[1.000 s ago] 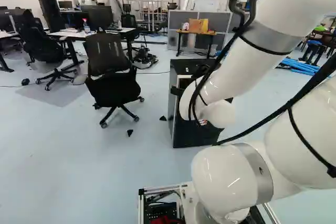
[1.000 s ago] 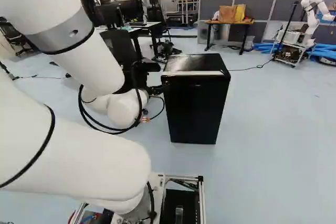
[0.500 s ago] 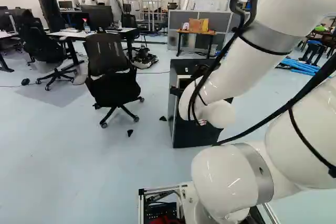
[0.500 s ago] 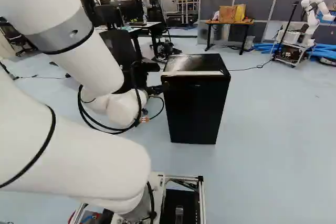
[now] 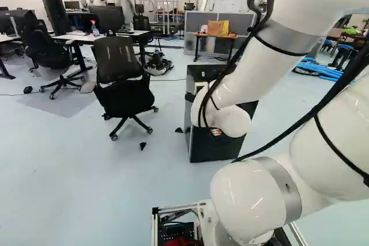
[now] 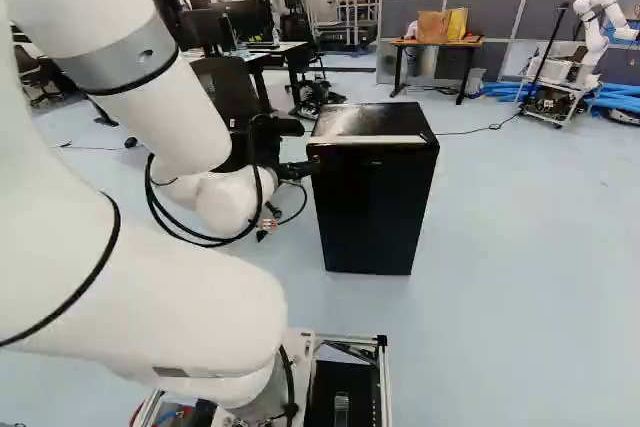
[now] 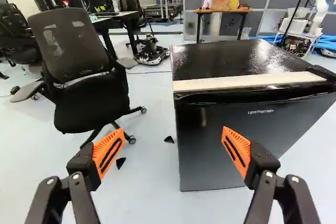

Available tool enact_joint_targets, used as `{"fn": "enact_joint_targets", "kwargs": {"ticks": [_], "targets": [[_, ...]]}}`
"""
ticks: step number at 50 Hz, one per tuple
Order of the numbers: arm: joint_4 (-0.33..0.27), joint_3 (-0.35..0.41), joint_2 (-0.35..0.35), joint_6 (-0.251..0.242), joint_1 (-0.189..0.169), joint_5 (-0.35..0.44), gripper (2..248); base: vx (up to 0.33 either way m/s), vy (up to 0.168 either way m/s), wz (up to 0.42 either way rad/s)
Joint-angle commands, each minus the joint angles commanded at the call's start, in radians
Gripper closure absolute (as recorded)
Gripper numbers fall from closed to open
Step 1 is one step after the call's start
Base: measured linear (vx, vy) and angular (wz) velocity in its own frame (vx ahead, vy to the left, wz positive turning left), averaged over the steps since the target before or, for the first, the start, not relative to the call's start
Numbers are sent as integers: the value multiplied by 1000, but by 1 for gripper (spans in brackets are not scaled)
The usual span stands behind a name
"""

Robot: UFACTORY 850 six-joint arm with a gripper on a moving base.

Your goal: Grab a drink from the fridge

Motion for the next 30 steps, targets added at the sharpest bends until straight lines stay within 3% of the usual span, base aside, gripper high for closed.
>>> {"fn": "enact_joint_targets", "kwargs": {"ticks": [30], "targets": [[185, -21, -23, 0, 122, 63, 3, 0, 0, 0]]}}
